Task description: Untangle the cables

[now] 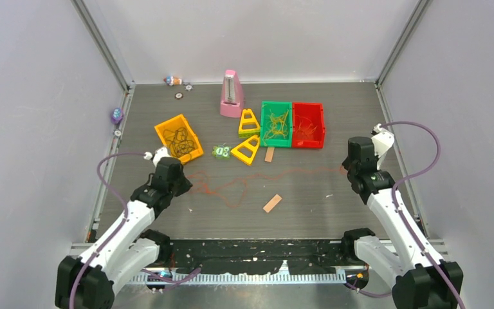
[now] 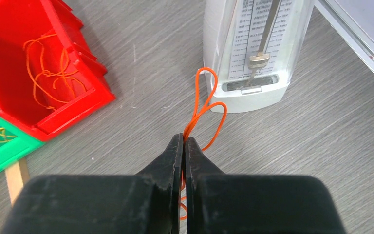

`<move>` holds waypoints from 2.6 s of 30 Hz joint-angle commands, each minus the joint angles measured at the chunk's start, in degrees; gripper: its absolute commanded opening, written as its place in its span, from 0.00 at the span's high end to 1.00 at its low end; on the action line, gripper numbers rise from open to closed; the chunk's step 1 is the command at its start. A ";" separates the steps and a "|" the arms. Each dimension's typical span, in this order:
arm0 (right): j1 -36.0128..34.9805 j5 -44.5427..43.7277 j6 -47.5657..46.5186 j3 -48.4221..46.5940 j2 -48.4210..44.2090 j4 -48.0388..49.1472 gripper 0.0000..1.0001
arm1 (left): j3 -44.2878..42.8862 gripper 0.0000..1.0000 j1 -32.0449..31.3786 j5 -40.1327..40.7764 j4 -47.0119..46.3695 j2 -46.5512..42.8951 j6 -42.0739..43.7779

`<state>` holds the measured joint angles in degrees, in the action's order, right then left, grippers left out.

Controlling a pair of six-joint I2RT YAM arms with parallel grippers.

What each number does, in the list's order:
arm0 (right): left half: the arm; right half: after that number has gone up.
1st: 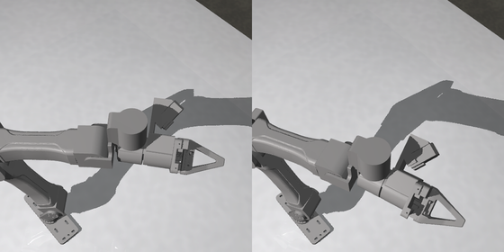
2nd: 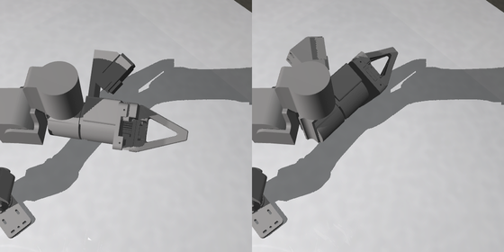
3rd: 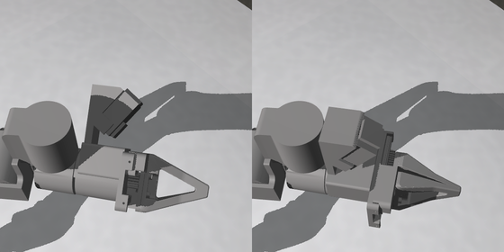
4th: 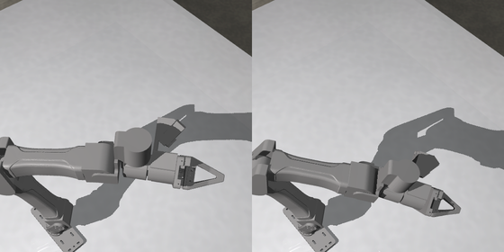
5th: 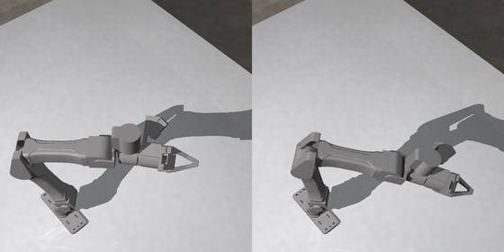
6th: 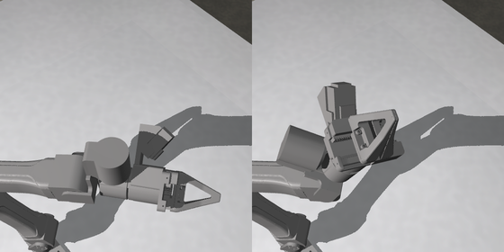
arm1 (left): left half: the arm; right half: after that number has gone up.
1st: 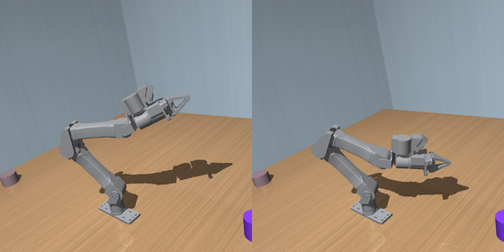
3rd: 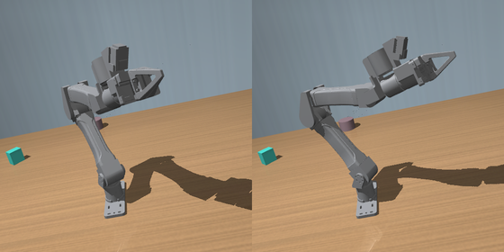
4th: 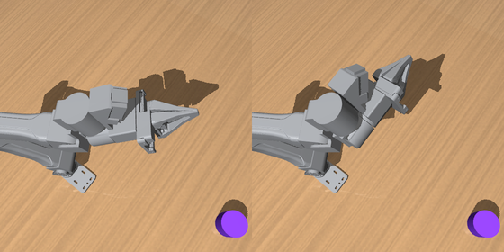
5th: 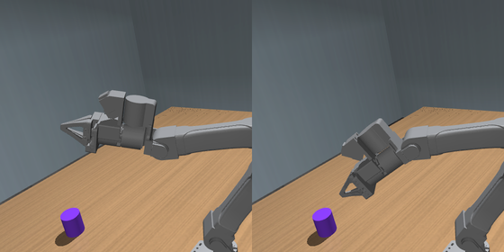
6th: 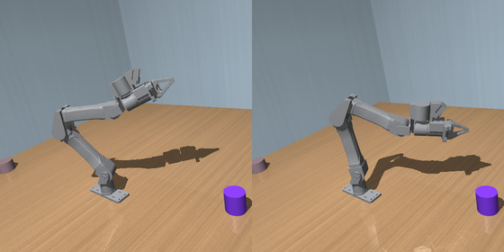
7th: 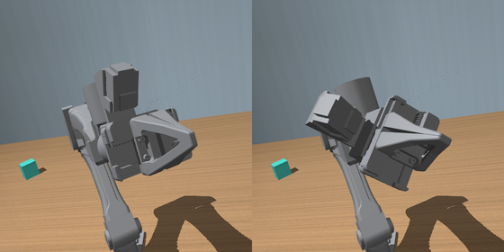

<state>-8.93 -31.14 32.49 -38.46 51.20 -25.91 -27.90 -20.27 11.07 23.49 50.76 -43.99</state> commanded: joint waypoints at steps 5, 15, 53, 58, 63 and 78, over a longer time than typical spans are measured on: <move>0.14 1.41 -1.84 -1.11 -4.52 -0.24 0.95 | -0.60 1.00 0.76 5.11 -2.40 -16.20 2.14; 0.19 -9.37 4.79 -1.55 -7.20 -6.49 0.95 | -21.10 1.00 1.23 40.82 16.31 -24.63 7.59; 0.43 18.22 -11.06 -27.76 5.26 6.38 0.95 | -30.23 1.00 5.76 -27.34 -11.10 -13.61 17.76; 0.51 16.38 -11.20 -33.32 9.51 7.88 0.95 | -37.54 1.00 4.89 -30.01 -10.03 -9.68 16.96; 0.49 14.79 -11.24 -39.77 15.35 8.38 0.95 | -43.26 1.00 3.57 -30.80 -10.22 -6.34 15.45; 0.48 10.04 -12.14 -41.54 28.88 16.04 0.95 | -56.74 1.00 1.73 -31.05 -9.62 4.36 11.69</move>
<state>-8.45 -18.50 21.43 -77.73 78.17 -13.96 -81.97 -18.17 -19.11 15.18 55.09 -31.79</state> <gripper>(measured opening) 0.070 0.004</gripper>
